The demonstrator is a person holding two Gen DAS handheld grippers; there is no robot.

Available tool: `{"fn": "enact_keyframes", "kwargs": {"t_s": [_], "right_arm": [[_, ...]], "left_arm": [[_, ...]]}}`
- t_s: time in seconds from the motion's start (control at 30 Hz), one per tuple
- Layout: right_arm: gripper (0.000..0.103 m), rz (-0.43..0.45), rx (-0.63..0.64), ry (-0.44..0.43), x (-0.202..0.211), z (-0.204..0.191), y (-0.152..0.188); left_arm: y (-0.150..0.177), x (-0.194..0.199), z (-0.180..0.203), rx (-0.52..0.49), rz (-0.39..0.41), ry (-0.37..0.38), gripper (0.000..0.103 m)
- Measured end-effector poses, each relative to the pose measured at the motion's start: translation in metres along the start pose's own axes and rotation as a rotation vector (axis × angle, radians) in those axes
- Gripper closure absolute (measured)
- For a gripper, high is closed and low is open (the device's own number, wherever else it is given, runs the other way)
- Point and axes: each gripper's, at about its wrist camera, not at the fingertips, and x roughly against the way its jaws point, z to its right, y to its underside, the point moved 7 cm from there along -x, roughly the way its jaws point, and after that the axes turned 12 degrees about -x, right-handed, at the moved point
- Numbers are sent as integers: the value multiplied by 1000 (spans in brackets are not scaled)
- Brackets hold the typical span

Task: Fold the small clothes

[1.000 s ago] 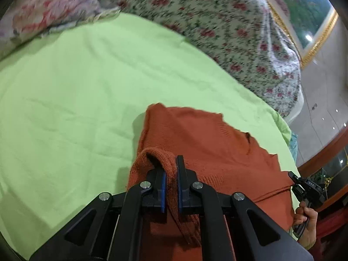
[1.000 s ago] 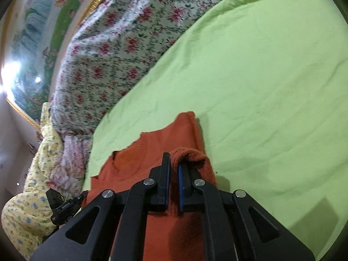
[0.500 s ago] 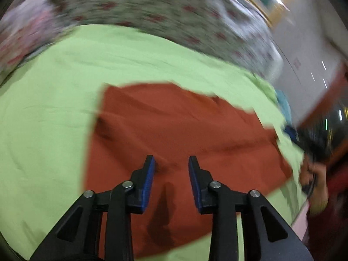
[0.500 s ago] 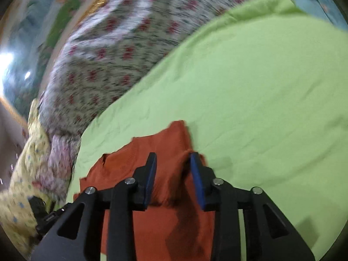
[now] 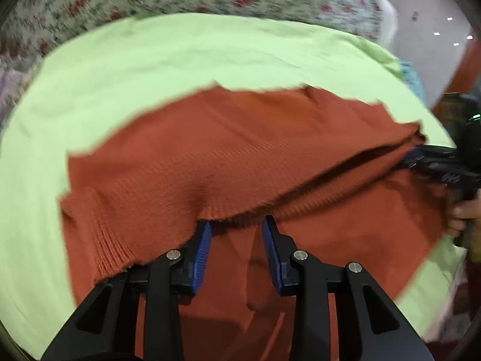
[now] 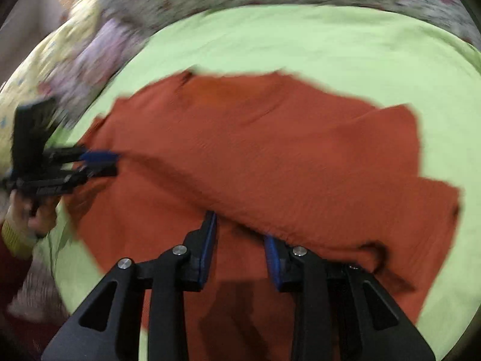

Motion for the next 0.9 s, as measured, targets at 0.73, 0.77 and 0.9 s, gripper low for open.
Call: {"fn": "enact_keyframes", "kwargs": {"t_s": [0.73, 0.77, 0.9], "right_arm": [[66, 300, -305, 34, 70, 38, -27], [62, 295, -298, 21, 71, 34, -20], [58, 264, -270, 8, 70, 19, 11]], "left_arm": [[1, 77, -66, 274, 201, -104, 48], [8, 78, -58, 273, 201, -99, 48], [43, 82, -42, 308, 194, -83, 48]]}}
